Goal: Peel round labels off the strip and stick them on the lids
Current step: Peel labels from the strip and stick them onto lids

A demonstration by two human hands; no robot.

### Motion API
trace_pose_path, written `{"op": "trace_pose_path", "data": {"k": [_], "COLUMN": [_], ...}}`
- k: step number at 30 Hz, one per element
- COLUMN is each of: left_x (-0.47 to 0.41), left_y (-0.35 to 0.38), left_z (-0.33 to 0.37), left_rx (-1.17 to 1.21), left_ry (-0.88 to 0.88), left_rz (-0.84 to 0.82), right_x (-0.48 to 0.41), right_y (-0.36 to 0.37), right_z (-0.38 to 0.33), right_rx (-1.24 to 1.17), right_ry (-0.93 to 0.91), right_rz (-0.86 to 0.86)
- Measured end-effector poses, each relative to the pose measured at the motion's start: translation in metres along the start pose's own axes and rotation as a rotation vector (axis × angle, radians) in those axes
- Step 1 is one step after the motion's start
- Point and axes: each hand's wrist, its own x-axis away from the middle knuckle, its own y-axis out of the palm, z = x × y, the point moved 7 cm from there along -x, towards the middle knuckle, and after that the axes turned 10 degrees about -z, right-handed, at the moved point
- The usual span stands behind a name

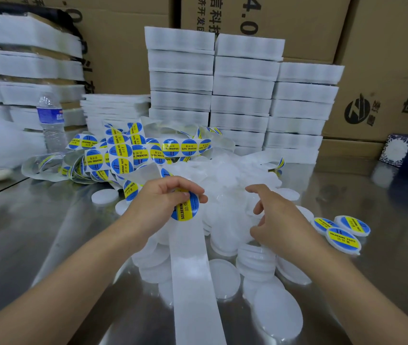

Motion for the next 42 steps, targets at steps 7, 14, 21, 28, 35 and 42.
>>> {"op": "trace_pose_path", "data": {"k": [7,14,21,28,35,42], "left_x": [0.0,-0.001,0.0,0.001,0.002,0.003], "left_y": [0.003,0.004,0.005,0.006,0.011,0.015], "left_z": [-0.001,-0.001,-0.001,-0.004,-0.007,-0.013], "left_rx": [0.002,-0.003,-0.083,-0.066,-0.055,-0.08], "left_ry": [0.011,0.021,0.003,-0.045,-0.106,-0.133], "left_rz": [-0.013,-0.023,-0.037,-0.035,-0.088,-0.116], "right_x": [0.002,0.003,0.012,0.012,0.006,0.007], "right_y": [0.005,-0.007,-0.036,-0.04,-0.028,-0.019], "right_z": [-0.005,-0.009,-0.007,-0.009,-0.012,-0.019], "right_rx": [0.097,0.161,-0.357,-0.89,-1.042,-1.071], "right_ry": [-0.019,-0.042,-0.089,-0.146,-0.186,-0.191], "right_rz": [0.016,0.149,0.338,0.313,0.221,0.168]}}
